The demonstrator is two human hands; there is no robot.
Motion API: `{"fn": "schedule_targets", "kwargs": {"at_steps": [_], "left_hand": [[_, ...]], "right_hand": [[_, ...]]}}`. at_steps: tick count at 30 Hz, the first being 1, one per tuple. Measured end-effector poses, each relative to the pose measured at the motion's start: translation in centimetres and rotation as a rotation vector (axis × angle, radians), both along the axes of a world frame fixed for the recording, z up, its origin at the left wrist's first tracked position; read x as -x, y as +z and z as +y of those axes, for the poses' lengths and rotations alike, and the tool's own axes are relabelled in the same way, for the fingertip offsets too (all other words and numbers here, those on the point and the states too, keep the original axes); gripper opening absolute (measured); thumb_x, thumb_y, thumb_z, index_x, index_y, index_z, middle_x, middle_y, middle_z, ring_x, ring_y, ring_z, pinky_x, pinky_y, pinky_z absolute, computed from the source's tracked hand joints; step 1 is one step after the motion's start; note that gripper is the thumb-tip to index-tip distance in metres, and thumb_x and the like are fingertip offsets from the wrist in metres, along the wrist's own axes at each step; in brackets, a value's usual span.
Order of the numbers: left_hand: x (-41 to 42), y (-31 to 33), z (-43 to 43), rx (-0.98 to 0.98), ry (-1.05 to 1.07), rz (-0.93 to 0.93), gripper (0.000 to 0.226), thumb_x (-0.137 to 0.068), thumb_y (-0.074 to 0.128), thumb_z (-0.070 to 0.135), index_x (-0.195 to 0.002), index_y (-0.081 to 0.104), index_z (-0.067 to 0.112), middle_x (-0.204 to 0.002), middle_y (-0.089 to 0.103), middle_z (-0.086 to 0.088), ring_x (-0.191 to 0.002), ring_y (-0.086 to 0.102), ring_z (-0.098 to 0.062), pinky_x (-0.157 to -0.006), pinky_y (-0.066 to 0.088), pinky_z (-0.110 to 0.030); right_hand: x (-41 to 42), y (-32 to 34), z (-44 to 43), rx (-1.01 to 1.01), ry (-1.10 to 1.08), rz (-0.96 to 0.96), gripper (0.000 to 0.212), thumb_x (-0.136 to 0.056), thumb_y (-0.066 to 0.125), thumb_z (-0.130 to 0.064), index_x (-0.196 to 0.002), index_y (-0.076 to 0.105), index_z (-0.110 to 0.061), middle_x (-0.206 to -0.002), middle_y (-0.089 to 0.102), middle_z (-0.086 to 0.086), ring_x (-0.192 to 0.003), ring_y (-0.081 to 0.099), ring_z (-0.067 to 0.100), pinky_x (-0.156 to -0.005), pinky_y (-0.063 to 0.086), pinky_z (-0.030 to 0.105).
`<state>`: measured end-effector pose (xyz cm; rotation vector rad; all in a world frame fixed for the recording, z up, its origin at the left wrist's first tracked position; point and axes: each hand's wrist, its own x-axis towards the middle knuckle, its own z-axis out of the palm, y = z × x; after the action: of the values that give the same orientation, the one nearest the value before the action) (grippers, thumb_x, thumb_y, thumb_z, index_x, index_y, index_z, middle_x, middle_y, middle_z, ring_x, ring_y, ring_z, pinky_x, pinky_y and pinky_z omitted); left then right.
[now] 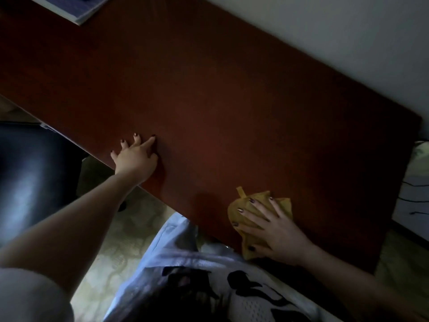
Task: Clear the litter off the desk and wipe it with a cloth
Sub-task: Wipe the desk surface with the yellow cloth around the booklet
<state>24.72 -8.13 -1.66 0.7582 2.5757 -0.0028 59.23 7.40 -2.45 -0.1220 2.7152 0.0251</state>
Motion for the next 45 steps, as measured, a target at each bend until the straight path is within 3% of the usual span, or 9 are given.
{"fn": "schedule_targets", "kwargs": {"at_steps": [6,13,18,21,25,28,34,41,45], "left_hand": [[1.2,0.9,-0.4,0.005,-0.024,-0.11,0.052,-0.095,0.032,0.044,-0.146,0.023,0.04,-0.159,0.01,-0.003,-0.144,0.007,-0.036,-0.111,0.007,-0.062],[1.4,0.9,-1.0,0.025,-0.127,-0.125,0.052,-0.096,0.031,0.045,-0.147,0.018,0.042,-0.159,0.004,-0.007,-0.143,0.004,-0.04,-0.114,0.01,-0.053],[1.7,0.6,-1.6,0.031,-0.173,-0.122,0.053,-0.096,0.026,0.049,-0.147,0.015,0.043,-0.16,0.002,-0.007,-0.144,0.003,-0.039,-0.114,0.01,-0.052],[1.5,0.2,-1.4,0.006,-0.155,-0.144,0.053,-0.095,0.024,0.049,-0.147,0.015,0.043,-0.16,0.001,-0.006,-0.145,0.0,-0.037,-0.113,0.012,-0.054],[-0.6,-0.4,-1.5,-0.06,0.028,-0.159,0.056,-0.096,0.031,0.047,-0.148,0.012,0.042,-0.16,-0.007,0.004,-0.145,-0.011,-0.026,-0.112,0.001,-0.059],[-3.9,-0.6,-0.9,-0.048,0.026,-0.081,0.065,-0.094,0.038,0.047,-0.15,0.008,0.033,-0.159,-0.011,-0.004,-0.144,-0.014,-0.031,-0.113,-0.001,-0.057],[-12.0,0.3,3.7,-0.105,-0.274,-0.116,0.068,-0.092,0.045,0.044,-0.15,0.013,0.029,-0.158,-0.016,-0.005,-0.143,-0.019,-0.029,-0.113,-0.005,-0.057],[-18.9,0.9,8.6,-0.046,-0.53,-0.147,0.065,-0.093,0.044,0.043,-0.149,0.014,0.031,-0.158,-0.017,-0.002,-0.143,-0.019,-0.029,-0.112,-0.003,-0.058],[-21.8,0.4,10.3,0.022,-0.646,-0.142,0.068,-0.094,0.042,0.046,-0.15,0.007,0.031,-0.158,-0.018,-0.002,-0.143,-0.02,-0.029,-0.112,-0.002,-0.058]], "right_hand": [[-0.2,0.0,2.5,-0.023,0.082,0.017,0.063,-0.085,0.034,-0.06,-0.143,0.02,-0.041,-0.147,0.031,-0.008,-0.14,0.022,0.025,-0.111,0.005,0.053],[12.5,0.1,-0.9,0.091,0.064,0.069,0.059,-0.087,0.041,-0.056,-0.143,0.028,-0.041,-0.152,0.03,-0.007,-0.142,0.02,0.028,-0.11,0.017,0.063],[21.8,-1.2,-4.9,0.07,-0.1,0.077,0.061,-0.092,0.018,-0.061,-0.146,-0.004,-0.044,-0.158,-0.009,-0.01,-0.143,-0.02,0.025,-0.108,-0.013,0.059],[22.8,-1.6,-6.3,0.049,-0.205,0.081,0.061,-0.092,0.016,-0.062,-0.145,-0.007,-0.044,-0.157,-0.015,-0.012,-0.142,-0.024,0.024,-0.107,-0.016,0.06],[17.8,-1.6,-8.2,0.072,-0.385,0.139,0.062,-0.089,0.017,-0.064,-0.145,-0.001,-0.046,-0.157,-0.013,-0.013,-0.143,-0.02,0.024,-0.107,-0.013,0.062],[12.4,-1.5,-8.3,0.076,-0.445,0.191,0.061,-0.088,0.022,-0.064,-0.145,0.015,-0.045,-0.158,0.002,-0.012,-0.145,-0.008,0.024,-0.11,-0.006,0.061],[2.0,-1.3,-7.4,0.092,-0.635,0.255,0.057,-0.087,0.037,-0.059,-0.14,0.036,-0.04,-0.152,0.03,-0.008,-0.144,0.019,0.025,-0.112,0.011,0.06],[-13.0,-1.2,-6.3,0.033,-0.907,0.211,0.06,-0.085,0.038,-0.059,-0.139,0.041,-0.036,-0.148,0.04,-0.003,-0.138,0.033,0.029,-0.106,0.027,0.061],[-20.7,-1.3,-7.3,0.03,-1.108,0.23,0.057,-0.089,0.031,-0.058,-0.14,0.039,-0.034,-0.148,0.039,-0.001,-0.138,0.032,0.028,-0.108,0.025,0.058]]}}
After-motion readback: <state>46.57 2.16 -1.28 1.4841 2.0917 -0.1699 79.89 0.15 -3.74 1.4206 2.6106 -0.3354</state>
